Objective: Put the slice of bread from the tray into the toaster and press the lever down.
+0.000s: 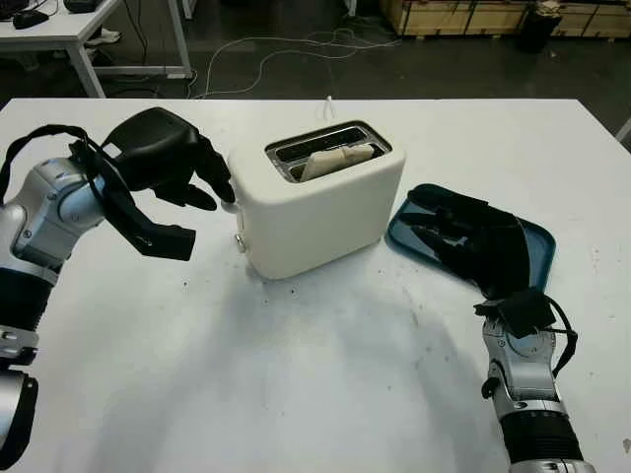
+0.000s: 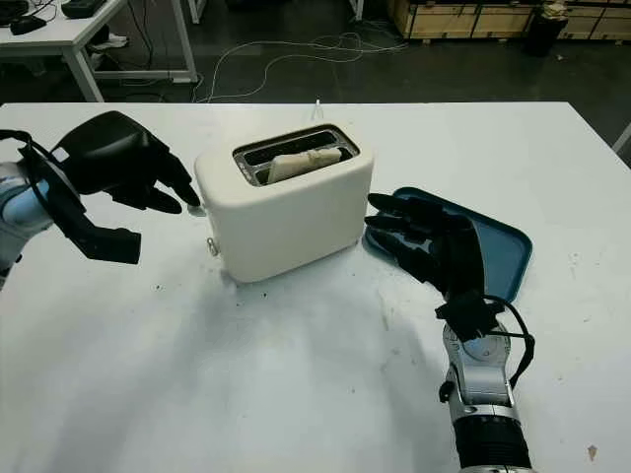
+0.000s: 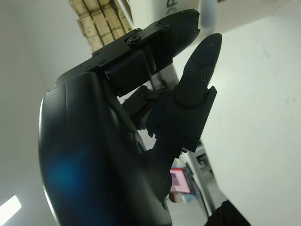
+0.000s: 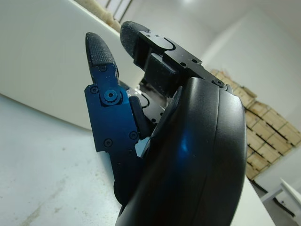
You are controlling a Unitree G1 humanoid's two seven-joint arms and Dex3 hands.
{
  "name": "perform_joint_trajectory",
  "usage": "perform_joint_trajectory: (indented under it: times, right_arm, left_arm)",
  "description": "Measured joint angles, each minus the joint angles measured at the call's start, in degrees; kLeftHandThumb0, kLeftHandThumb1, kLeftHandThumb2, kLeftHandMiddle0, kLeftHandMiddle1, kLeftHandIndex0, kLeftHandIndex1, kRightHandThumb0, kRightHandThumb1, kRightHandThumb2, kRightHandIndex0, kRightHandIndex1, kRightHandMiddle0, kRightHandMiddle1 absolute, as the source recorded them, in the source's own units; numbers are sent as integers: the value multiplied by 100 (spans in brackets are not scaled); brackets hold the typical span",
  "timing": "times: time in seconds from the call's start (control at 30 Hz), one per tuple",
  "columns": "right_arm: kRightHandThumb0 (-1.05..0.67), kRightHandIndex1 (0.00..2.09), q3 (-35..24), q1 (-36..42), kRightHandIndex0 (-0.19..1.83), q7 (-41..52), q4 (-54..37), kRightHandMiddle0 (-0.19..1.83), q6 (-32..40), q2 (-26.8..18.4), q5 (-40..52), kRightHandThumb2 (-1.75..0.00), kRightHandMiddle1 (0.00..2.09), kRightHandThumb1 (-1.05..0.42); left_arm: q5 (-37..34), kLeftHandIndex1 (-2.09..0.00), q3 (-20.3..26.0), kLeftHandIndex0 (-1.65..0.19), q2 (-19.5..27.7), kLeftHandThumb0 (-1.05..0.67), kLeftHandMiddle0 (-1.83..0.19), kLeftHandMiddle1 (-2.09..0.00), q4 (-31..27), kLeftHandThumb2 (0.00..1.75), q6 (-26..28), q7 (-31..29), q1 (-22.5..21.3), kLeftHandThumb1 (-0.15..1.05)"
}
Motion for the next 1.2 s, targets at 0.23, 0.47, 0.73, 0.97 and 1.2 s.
perform_joint_trajectory:
  times: [0.23,0.47,0.73,0.97,1.2]
  right_arm:
    - [-41,8,-7,1,107,-16,0,96,0,0,-24,0,0,-91]
    - [-41,9,-8,4,107,-15,0,95,0,0,-28,0,0,-91]
    - [-41,8,-5,6,107,-10,0,96,-1,2,-34,0,0,-91]
    - [-41,8,-4,8,106,-10,0,96,-1,3,-36,0,0,-91]
    - [-40,8,-3,7,106,-6,11,95,-14,3,-41,0,0,-90]
  left_arm:
    - [-88,-1,0,-137,-84,-34,-105,-127,-55,0,101,-6,47,78]
    - [14,0,-10,-136,-109,-33,-106,-130,-42,0,107,100,50,76]
    - [249,0,-11,-135,-107,-33,-105,-121,25,0,145,337,37,77]
    - [409,0,-11,-136,-83,-36,-111,-92,82,0,148,407,-16,81]
    - [414,0,-11,-135,-84,-33,-115,-92,141,0,150,432,-23,80]
